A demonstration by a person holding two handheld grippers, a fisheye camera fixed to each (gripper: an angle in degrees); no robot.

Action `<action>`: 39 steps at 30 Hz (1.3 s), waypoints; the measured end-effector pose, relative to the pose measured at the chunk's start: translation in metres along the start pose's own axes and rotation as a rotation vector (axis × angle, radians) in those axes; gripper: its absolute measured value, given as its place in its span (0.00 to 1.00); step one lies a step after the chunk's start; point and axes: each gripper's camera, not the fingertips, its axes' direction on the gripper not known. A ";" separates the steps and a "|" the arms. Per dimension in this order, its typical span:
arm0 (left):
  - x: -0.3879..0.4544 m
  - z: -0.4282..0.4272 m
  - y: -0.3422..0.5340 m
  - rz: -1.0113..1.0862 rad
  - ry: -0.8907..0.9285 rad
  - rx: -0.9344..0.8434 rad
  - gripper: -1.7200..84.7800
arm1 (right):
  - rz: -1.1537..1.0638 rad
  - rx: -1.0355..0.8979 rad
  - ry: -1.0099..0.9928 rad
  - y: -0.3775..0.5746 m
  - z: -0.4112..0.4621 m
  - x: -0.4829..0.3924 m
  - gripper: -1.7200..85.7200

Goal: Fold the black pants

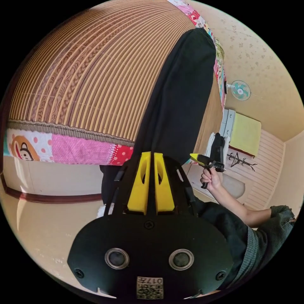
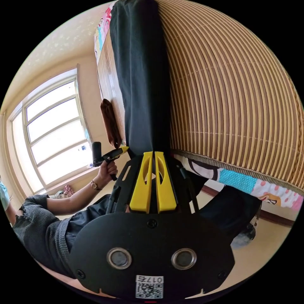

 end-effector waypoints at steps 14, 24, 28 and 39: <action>0.008 -0.029 0.027 -0.130 0.026 0.031 0.01 | 0.016 -0.031 -0.021 -0.002 -0.010 0.024 0.03; 0.038 -0.030 -0.044 -0.098 -0.036 0.110 0.09 | -0.042 0.106 -0.117 -0.045 -0.049 0.018 0.05; 0.068 -0.025 -0.082 -0.009 -0.076 0.122 0.09 | -0.064 -0.032 -0.008 -0.070 -0.010 0.005 0.08; 0.166 -0.014 -0.183 0.109 -0.091 0.278 0.12 | -0.015 -0.028 0.036 -0.027 0.031 0.001 0.05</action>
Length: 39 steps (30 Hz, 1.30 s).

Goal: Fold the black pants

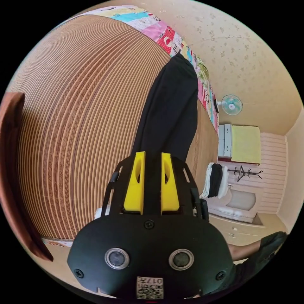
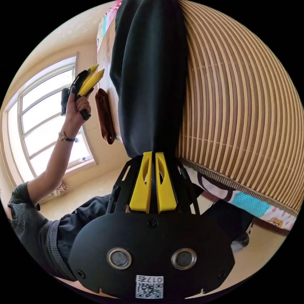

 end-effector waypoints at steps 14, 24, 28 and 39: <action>0.030 0.046 0.005 0.060 -0.149 -0.025 0.03 | 0.040 -0.083 0.059 0.020 0.018 -0.020 0.05; -0.017 0.045 0.027 0.008 0.138 -0.074 0.19 | 0.020 0.239 -0.195 0.033 -0.054 0.001 0.15; -0.019 0.059 0.033 0.042 0.130 -0.117 0.21 | 0.011 0.337 -0.242 -0.005 -0.070 0.010 0.16; -0.010 0.051 0.064 0.090 0.293 -0.169 0.07 | -0.138 0.277 -0.544 -0.025 -0.053 -0.025 0.07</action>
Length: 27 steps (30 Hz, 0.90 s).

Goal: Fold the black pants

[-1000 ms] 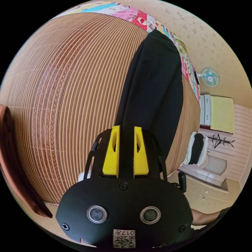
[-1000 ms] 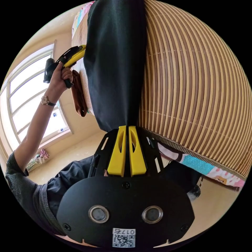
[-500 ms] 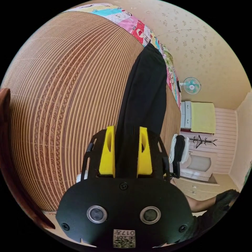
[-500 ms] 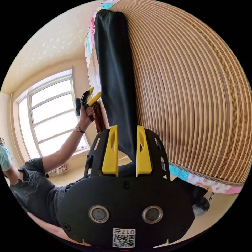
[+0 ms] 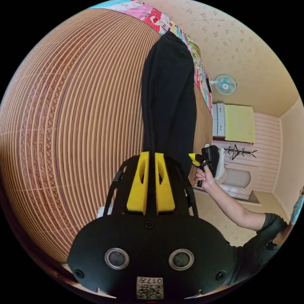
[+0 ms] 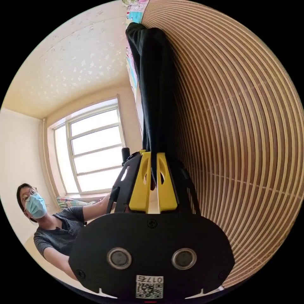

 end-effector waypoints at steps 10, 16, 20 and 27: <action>0.124 -0.081 0.099 0.354 0.482 0.172 0.06 | -0.461 0.068 -0.174 0.139 -0.050 -0.215 0.05; 0.260 -0.140 0.170 0.616 0.482 0.333 0.06 | -0.812 0.031 -0.129 0.213 -0.059 -0.380 0.05; 0.350 -0.182 0.206 0.845 0.536 0.428 0.06 | -1.070 0.013 -0.124 0.255 -0.058 -0.485 0.05; 0.412 -0.190 0.170 0.753 0.378 0.448 0.05 | -0.892 0.166 0.157 0.219 -0.058 -0.516 0.05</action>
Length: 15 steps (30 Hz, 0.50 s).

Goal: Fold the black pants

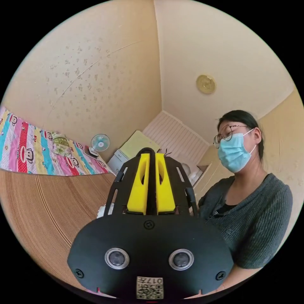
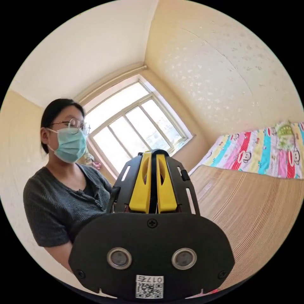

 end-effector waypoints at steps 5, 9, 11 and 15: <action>-0.091 0.051 -0.002 -0.148 -0.144 -0.075 0.06 | 0.276 0.016 0.115 -0.001 0.024 0.131 0.04; -0.171 0.085 0.008 -0.288 -0.281 -0.186 0.06 | 0.386 -0.079 0.234 0.009 0.049 0.192 0.05; -0.189 0.097 0.025 -0.296 -0.380 -0.271 0.06 | 0.420 -0.185 0.327 0.041 0.065 0.216 0.05; -0.217 0.115 0.118 -0.330 -0.486 -0.502 0.07 | 0.565 -0.245 0.296 0.139 0.063 0.247 0.06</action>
